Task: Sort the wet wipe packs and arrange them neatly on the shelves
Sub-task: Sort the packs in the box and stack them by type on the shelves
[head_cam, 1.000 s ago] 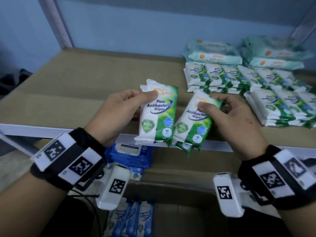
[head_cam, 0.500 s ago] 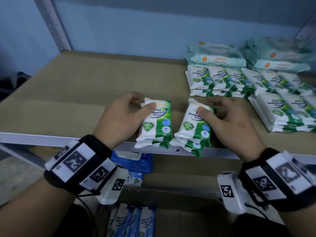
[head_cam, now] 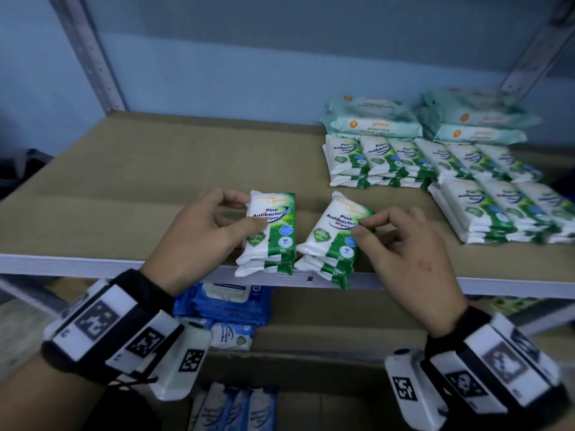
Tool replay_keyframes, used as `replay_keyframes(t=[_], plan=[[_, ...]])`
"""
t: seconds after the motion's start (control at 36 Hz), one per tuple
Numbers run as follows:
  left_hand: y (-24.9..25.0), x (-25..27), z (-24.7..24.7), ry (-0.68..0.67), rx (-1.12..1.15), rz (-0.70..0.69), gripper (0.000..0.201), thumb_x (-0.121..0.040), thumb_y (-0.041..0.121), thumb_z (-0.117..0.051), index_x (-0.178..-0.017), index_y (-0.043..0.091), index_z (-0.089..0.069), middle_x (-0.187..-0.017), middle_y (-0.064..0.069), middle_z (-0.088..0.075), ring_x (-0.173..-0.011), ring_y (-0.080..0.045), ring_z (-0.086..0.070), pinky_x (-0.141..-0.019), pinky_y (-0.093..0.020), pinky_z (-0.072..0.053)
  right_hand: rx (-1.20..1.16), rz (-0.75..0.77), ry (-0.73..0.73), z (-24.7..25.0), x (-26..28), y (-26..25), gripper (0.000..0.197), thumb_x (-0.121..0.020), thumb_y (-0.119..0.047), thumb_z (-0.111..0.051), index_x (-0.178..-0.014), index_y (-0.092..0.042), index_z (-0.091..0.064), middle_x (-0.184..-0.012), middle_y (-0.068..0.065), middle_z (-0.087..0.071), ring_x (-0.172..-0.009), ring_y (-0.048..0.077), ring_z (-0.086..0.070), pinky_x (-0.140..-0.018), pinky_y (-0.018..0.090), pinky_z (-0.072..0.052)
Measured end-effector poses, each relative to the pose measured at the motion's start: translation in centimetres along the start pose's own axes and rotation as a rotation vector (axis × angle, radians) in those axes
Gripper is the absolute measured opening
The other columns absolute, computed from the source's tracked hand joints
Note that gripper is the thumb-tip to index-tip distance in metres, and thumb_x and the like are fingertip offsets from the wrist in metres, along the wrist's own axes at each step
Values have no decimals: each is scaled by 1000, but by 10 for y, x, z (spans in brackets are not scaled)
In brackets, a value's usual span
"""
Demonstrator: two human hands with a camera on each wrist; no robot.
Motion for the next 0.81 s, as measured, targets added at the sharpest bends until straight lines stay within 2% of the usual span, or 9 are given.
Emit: replay_keyframes(t=[0.08,0.19,0.25,0.31,0.33,0.56,0.67,0.75,0.81], plan=[[-1,2,-1,-46,-2,2,45,-68,40,-80,-108,30,-63,-87,-6,-76,-81,-31,-73,-86,-52,-56,12,4,12,1,2,-3,11,-83,-36,-74,-82,-29,-64,-93,-8,-51,-69,4,-58,-69,14,-41],[0,5,-2,-49,7,1,37,-79,26,-79,-111,26,-62,-84,-3,-76,-76,-19,-73,-74,-35,-58,-8,-25,7,2,5,-6,17,-79,-42,-75,-85,-28,-66,-94,-5,-52,-68,4,-59,-66,6,-39],[-1,5,-2,-45,10,6,37,-79,26,-80,-111,26,-64,-93,1,-76,-80,-19,-73,-77,-38,-59,-36,-45,-11,1,6,-6,21,-78,-44,-76,-88,-29,-66,-96,-6,-53,-67,4,-60,-69,11,-44],[-2,4,-1,-30,22,12,37,-77,25,-82,-109,26,-65,-102,5,-74,-86,-20,-73,-84,-45,-58,-60,-62,-24,-2,8,-6,23,-77,-43,-77,-92,-30,-66,-99,-7,-54,-67,6,-62,-73,25,-51],[-1,4,-2,-27,30,14,37,-76,24,-82,-109,26,-66,-103,6,-74,-87,-19,-73,-86,-46,-57,-64,-61,-26,-3,9,-6,24,-78,-42,-78,-94,-30,-66,-100,-8,-54,-69,6,-62,-73,27,-51],[0,2,-7,4,92,33,41,-71,25,-86,-107,20,-66,-93,1,-77,-84,-22,-74,-87,-44,-57,-133,-52,-47,-11,8,-6,21,-83,-30,-74,-103,-31,-68,-102,-12,-57,-76,5,-62,-71,27,-51],[2,0,-18,4,98,32,37,-72,29,-86,-103,20,-67,-88,-2,-77,-86,-24,-74,-87,-47,-57,-161,-39,-39,-10,6,-8,16,-84,-24,-72,-97,-31,-68,-101,-11,-59,-78,2,-63,-67,19,-46],[9,1,-29,-33,94,5,41,-71,30,-85,-105,19,-66,-93,3,-76,-88,-17,-73,-86,-41,-58,-147,-26,-41,-7,3,-5,14,-84,-24,-71,-94,-32,-66,-104,-9,-59,-78,3,-64,-68,27,-50],[12,3,-37,-52,109,-11,47,-68,31,-87,-108,21,-64,-97,6,-76,-91,-16,-73,-84,-39,-58,-123,-25,-45,-3,3,-3,13,-83,-28,-72,-93,-33,-65,-106,-9,-58,-81,4,-64,-74,30,-52]])
Point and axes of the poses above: each hand's wrist, its own x-axis away from the middle knuckle, its own z-axis out of the back of the hand, y = z × x, the point moved 7 cm from there along -x, towards the middle knuckle
